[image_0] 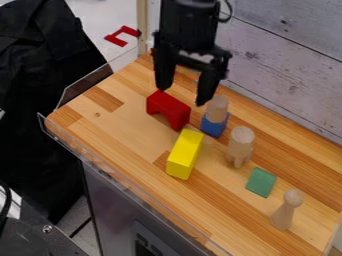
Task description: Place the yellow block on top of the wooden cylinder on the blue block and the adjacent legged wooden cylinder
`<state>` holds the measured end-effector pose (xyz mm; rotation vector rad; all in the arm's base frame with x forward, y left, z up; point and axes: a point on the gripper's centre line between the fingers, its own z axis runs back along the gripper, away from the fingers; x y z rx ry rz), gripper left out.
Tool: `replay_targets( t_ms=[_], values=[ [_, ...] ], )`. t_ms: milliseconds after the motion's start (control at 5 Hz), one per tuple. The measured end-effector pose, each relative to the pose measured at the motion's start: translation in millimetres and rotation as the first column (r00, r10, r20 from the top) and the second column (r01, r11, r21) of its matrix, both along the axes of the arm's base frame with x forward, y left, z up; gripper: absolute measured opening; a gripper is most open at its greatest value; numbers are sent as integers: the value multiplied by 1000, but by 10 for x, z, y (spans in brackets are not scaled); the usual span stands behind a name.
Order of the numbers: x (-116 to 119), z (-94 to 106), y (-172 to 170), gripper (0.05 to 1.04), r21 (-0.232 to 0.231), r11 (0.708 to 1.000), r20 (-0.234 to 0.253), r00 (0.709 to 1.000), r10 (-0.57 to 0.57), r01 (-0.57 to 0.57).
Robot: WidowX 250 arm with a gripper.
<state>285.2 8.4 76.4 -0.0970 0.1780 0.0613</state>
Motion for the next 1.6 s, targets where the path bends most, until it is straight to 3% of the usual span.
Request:
replay_targets(
  t_ms=[400, 1000, 1600],
  values=[
    [-94, -160, -135, 1000, 49, 996, 67, 996, 67, -70],
    [-322, -372, -248, 1000, 92, 977, 57, 980, 188, -193],
    [-296, -436, -277, 1000, 71, 974, 80, 974, 211, -216]
  ],
)
